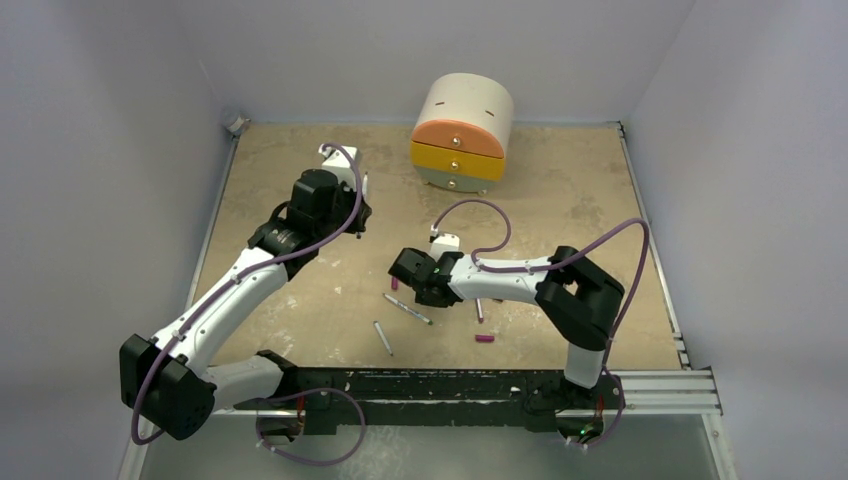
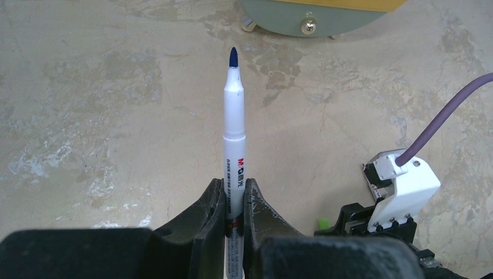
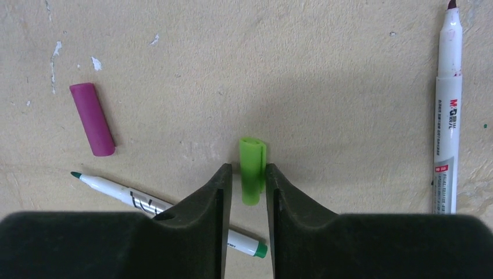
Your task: Insert the pens into the pen caps
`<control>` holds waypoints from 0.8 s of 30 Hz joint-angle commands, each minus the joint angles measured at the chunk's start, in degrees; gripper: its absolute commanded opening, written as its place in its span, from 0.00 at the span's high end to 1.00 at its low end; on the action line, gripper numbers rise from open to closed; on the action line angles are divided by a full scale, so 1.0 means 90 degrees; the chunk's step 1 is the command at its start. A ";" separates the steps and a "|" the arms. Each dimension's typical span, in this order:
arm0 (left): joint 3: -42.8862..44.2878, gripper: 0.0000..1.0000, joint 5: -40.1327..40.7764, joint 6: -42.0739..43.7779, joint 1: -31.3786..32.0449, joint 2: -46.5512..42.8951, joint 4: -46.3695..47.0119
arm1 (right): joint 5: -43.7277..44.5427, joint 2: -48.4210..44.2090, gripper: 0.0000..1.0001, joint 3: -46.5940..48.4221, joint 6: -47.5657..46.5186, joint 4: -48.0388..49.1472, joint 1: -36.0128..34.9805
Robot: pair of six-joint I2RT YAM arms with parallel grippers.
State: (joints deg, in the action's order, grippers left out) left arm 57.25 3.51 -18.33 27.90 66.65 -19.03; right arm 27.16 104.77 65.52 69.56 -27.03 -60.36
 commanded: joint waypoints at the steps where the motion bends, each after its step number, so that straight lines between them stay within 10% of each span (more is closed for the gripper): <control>1: -0.0041 1.00 -0.0058 0.0122 0.0035 -0.0175 0.0104 | 0.0007 0.0177 0.74 -0.0224 -0.0114 0.0092 0.0022; 8: -0.0033 1.00 -0.0077 0.0148 0.0035 -0.0158 0.0084 | 0.0124 0.0181 1.00 -0.0192 -0.0232 0.0119 0.0024; 13: -0.0005 1.00 -0.0676 0.0187 0.0035 -0.0241 0.0098 | 0.0316 -0.0544 1.00 -0.0049 -0.0613 0.0152 0.0024; 20: -0.0261 1.00 -0.3565 -0.0844 -0.0130 -0.0685 0.1680 | 0.0802 -0.2576 1.00 -0.0184 -0.1873 0.1222 0.0298; 24: -0.0721 1.00 -0.4944 -0.1747 -0.0132 -0.0553 0.3272 | -0.0682 -0.4181 1.00 -0.1154 -0.2428 0.3224 0.1423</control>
State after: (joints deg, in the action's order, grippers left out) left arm 54.57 -23.66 -24.45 27.07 61.60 -8.34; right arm 28.47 78.11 61.56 54.81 -14.63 -56.71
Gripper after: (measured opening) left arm 0.090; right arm 0.034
